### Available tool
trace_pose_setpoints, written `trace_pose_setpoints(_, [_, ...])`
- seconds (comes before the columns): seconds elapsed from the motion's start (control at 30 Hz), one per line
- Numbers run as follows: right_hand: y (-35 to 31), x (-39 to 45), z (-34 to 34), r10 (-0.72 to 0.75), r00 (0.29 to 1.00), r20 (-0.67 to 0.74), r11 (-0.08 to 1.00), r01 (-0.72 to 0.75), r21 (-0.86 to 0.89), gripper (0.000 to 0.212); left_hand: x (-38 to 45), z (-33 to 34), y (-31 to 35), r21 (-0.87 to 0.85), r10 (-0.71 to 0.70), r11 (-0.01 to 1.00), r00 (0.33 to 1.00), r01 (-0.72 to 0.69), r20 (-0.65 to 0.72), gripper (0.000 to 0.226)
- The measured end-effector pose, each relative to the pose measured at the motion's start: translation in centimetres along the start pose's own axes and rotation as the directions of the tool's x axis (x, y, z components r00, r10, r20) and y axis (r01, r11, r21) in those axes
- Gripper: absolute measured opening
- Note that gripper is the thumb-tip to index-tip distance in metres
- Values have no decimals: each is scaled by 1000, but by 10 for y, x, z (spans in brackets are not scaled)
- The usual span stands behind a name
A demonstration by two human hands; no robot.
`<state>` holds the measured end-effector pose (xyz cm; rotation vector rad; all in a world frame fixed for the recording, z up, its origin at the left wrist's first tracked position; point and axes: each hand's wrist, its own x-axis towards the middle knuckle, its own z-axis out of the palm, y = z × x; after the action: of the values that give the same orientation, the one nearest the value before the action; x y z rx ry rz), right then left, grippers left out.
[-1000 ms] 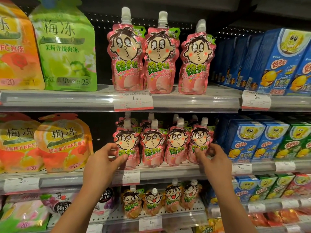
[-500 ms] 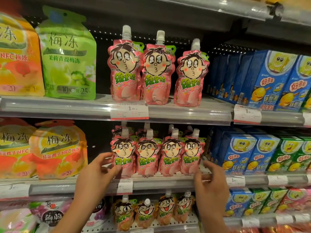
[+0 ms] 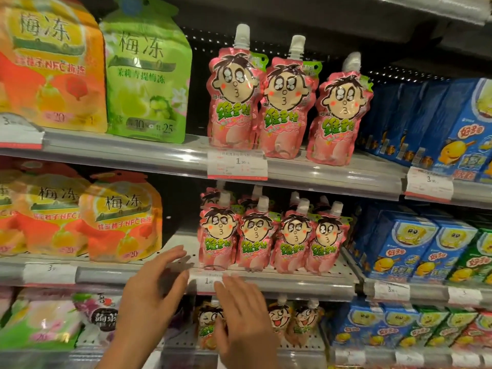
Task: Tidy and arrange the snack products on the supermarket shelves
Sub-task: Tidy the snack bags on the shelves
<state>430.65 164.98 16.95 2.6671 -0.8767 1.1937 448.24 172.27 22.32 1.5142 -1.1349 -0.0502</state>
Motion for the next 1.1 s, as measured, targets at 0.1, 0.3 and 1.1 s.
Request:
trace_pose_setpoints(0.1, [1,-6,9,14,999,35,998,-13,-55,80,-9,-21,-17,171,173,971,985,-168,-17,27])
trace_pose_setpoints(0.3, [-4,-13,27,92,993,69,994,-87,-72,63,-22,-75,-88,372,209,913,975,-168,-72,37])
trace_pose_setpoints(1.1, [-173,23,105,14,987,158,984,15,-178,84,-9,-156,-197,618,131,783,990,-75,-45,77])
